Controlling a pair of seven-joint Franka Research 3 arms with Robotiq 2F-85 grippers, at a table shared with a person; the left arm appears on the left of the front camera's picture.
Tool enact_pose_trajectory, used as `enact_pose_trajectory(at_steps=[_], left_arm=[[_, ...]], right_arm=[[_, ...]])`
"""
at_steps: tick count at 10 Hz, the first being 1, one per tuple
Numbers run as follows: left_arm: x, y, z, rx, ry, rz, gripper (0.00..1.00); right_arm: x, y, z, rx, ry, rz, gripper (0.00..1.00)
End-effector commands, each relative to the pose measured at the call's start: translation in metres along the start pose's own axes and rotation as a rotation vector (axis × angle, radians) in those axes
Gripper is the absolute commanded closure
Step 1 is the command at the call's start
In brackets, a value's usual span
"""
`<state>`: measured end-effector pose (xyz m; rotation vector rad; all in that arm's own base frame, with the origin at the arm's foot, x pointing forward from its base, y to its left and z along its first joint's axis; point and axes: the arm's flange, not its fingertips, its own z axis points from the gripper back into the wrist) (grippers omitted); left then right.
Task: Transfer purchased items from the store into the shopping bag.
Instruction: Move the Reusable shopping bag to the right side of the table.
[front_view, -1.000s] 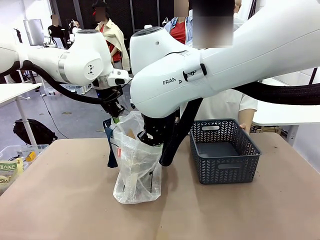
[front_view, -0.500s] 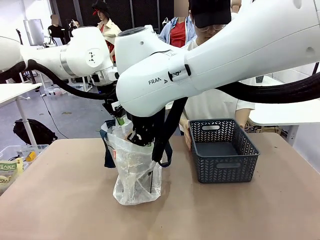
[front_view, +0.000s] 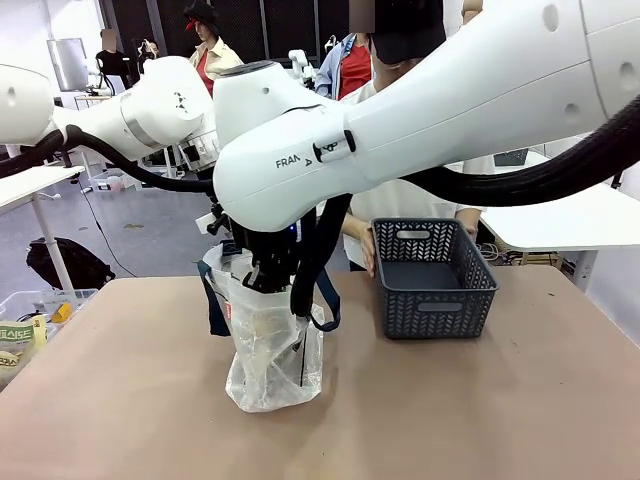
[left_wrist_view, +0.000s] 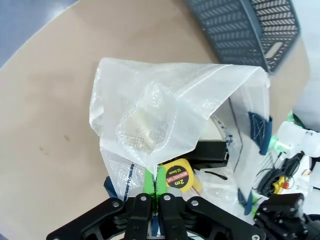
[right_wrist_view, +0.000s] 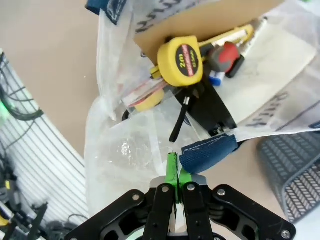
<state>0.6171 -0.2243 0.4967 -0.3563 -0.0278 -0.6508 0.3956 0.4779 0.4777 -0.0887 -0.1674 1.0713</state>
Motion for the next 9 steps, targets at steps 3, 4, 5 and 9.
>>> enact_pose_trajectory(at_steps=[3,4,5,9], left_arm=[[0.004,0.017,0.003,-0.184,-0.008,0.001,1.00],[0.006,0.020,-0.002,-0.241,0.010,-0.024,1.00],[0.006,0.021,-0.006,-0.270,0.028,-0.034,1.00],[0.008,0.025,-0.010,-0.327,0.033,-0.062,0.41]], right_arm=[[0.026,0.012,-0.006,0.021,0.033,0.105,1.00],[0.030,0.013,-0.007,0.022,0.031,0.110,1.00],[0.034,0.014,-0.009,0.027,0.033,0.117,1.00],[0.049,0.019,-0.015,0.024,0.043,0.133,1.00]])
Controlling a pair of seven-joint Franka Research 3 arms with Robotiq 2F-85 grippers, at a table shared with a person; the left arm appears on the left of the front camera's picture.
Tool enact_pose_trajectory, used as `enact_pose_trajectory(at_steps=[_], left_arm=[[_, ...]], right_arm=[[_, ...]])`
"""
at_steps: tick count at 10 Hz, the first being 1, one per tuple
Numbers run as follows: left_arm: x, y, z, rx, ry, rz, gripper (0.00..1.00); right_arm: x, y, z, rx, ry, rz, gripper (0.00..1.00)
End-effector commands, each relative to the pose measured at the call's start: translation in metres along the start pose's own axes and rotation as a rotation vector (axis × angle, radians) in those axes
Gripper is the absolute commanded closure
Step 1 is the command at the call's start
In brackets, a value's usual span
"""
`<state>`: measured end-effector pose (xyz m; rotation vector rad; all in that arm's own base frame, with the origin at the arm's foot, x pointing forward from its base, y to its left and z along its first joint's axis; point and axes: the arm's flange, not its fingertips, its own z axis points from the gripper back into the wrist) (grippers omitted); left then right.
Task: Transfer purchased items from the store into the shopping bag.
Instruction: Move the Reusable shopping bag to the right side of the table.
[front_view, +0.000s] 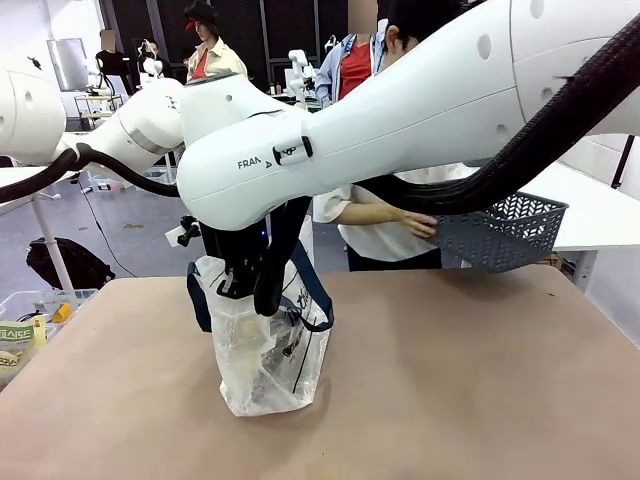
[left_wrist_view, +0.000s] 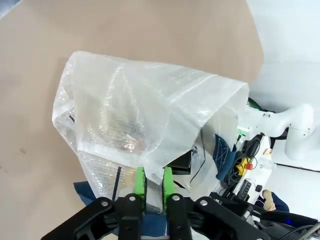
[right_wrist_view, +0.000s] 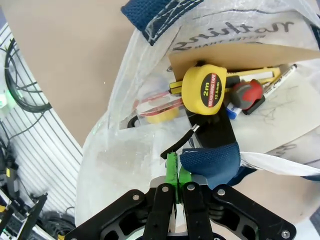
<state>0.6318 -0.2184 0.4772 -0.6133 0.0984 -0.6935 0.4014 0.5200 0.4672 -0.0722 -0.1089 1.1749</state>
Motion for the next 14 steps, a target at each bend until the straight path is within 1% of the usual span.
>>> enact_pose_trajectory(at_steps=[1,3,4,5,10,11,12,14], left_arm=[[0.003,0.006,0.006,-0.077,-0.009,-0.049,0.30],[0.005,0.007,0.005,-0.118,-0.018,-0.069,0.30],[0.006,0.008,0.004,-0.160,-0.028,-0.097,0.30],[0.006,0.009,0.001,-0.215,-0.017,-0.142,0.30],[0.006,0.008,-0.008,-0.239,0.014,-0.179,0.30],[0.006,0.009,-0.009,-0.260,0.016,-0.199,0.30],[0.006,0.010,-0.010,-0.309,0.024,-0.220,0.30],[0.007,0.014,-0.012,-0.355,0.033,-0.235,0.30]], right_arm=[[0.011,0.002,-0.003,-0.025,0.017,0.031,1.00],[0.014,0.002,-0.005,-0.030,0.024,0.031,1.00],[0.016,0.003,-0.005,-0.030,0.028,0.033,1.00],[0.018,0.003,-0.006,-0.029,0.031,0.032,1.00],[0.031,0.013,-0.009,-0.037,0.049,0.054,1.00],[0.032,0.013,-0.010,-0.038,0.055,0.055,1.00],[0.034,0.014,-0.012,-0.047,0.062,0.050,1.00],[0.036,0.015,-0.014,-0.044,0.072,0.052,1.00]])
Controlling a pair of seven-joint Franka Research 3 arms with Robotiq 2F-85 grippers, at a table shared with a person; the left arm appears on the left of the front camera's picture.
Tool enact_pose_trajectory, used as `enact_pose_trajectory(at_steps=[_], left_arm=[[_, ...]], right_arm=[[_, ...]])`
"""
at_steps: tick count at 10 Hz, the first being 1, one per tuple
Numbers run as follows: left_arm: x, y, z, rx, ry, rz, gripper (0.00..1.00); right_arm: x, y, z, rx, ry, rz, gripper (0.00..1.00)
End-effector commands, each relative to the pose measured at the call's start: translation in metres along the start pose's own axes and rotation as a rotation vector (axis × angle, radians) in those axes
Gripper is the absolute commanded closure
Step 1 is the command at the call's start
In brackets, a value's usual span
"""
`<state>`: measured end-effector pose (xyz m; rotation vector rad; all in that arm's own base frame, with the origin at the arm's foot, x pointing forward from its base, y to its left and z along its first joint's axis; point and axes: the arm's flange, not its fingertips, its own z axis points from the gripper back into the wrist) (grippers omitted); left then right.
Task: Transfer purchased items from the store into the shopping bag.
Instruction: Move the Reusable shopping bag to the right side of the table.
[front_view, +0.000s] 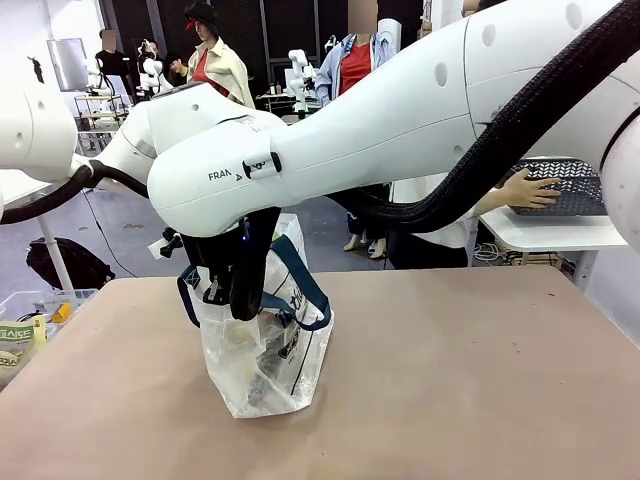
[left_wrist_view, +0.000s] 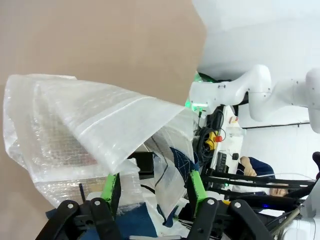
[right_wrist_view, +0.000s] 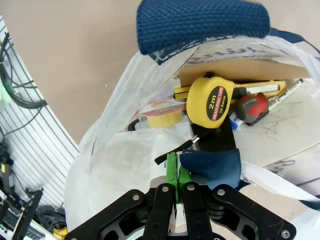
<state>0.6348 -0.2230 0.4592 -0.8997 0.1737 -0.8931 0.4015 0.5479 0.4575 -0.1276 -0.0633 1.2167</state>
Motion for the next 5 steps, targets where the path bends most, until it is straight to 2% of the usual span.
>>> enact_pose_trajectory(at_steps=[1,5], left_arm=[[0.0030,0.0067,0.0050,-0.091,0.002,-0.040,0.30],[0.0029,0.0114,0.0006,-0.165,0.012,-0.074,0.30]], right_arm=[[0.0130,0.0018,-0.0048,-0.016,0.013,0.006,1.00],[0.0178,0.0021,-0.0080,0.000,0.027,0.019,1.00]])
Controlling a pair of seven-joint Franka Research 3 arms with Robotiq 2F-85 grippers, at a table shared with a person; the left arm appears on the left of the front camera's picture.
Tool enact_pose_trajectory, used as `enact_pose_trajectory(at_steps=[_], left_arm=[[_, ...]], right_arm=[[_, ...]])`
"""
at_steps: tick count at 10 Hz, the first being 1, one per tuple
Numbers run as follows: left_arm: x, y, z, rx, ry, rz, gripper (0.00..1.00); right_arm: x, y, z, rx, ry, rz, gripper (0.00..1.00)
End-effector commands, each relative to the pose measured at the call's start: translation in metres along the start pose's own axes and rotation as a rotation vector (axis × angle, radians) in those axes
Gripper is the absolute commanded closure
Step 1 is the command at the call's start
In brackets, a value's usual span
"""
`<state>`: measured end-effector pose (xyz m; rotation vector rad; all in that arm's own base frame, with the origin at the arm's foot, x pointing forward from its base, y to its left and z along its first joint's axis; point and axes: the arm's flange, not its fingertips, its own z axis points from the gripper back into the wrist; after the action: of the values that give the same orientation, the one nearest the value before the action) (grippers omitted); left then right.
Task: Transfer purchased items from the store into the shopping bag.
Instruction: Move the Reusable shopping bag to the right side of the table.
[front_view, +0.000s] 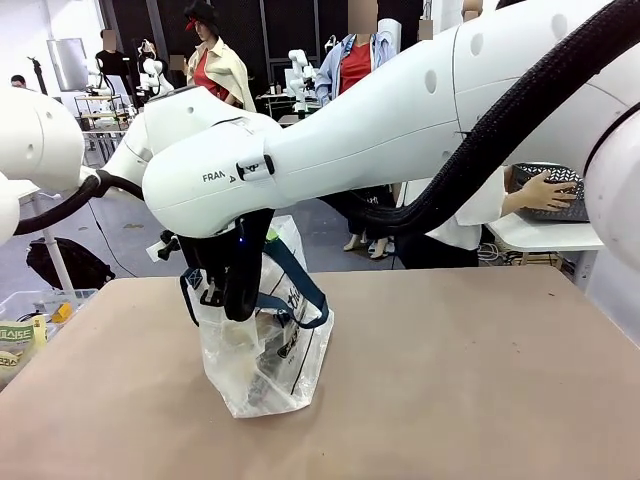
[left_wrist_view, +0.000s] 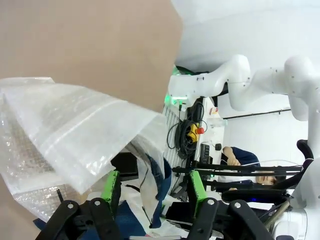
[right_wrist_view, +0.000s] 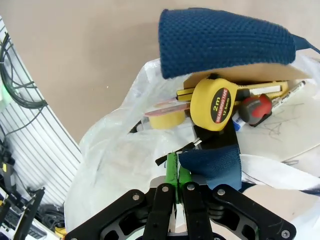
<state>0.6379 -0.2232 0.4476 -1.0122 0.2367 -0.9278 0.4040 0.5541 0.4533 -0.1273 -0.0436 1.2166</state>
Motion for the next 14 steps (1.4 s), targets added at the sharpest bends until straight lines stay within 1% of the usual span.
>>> enact_pose_trajectory(at_steps=[1,3,4,6,7,9,10,11,14], left_arm=[[0.003,0.001,0.006,-0.048,-0.013,-0.050,0.30],[0.005,0.001,0.003,-0.042,-0.013,-0.057,0.30],[0.006,-0.001,0.000,0.012,-0.013,-0.043,0.30],[0.006,-0.006,-0.007,0.171,-0.040,-0.011,0.30],[0.005,-0.007,-0.008,0.216,-0.048,0.005,0.30],[0.006,-0.007,-0.009,0.266,-0.054,0.029,0.30],[0.005,-0.009,-0.008,0.275,-0.060,0.026,0.33],[0.004,-0.010,-0.007,0.315,-0.076,0.052,0.33],[0.004,-0.027,0.002,0.539,-0.112,0.114,0.33]], right_arm=[[0.013,0.002,-0.005,-0.007,0.014,0.023,1.00],[0.015,0.004,-0.006,-0.002,0.017,0.025,1.00],[0.017,0.005,-0.005,-0.004,0.016,0.025,1.00],[0.017,0.008,-0.003,-0.009,0.008,0.029,1.00],[0.016,0.008,-0.003,-0.012,0.008,0.024,1.00],[0.014,0.007,-0.003,-0.009,0.002,0.019,1.00],[0.013,0.007,-0.003,-0.008,0.001,0.017,1.00],[0.011,0.005,-0.004,-0.007,0.001,0.013,1.00],[0.006,0.003,-0.004,-0.002,-0.011,0.000,1.00]])
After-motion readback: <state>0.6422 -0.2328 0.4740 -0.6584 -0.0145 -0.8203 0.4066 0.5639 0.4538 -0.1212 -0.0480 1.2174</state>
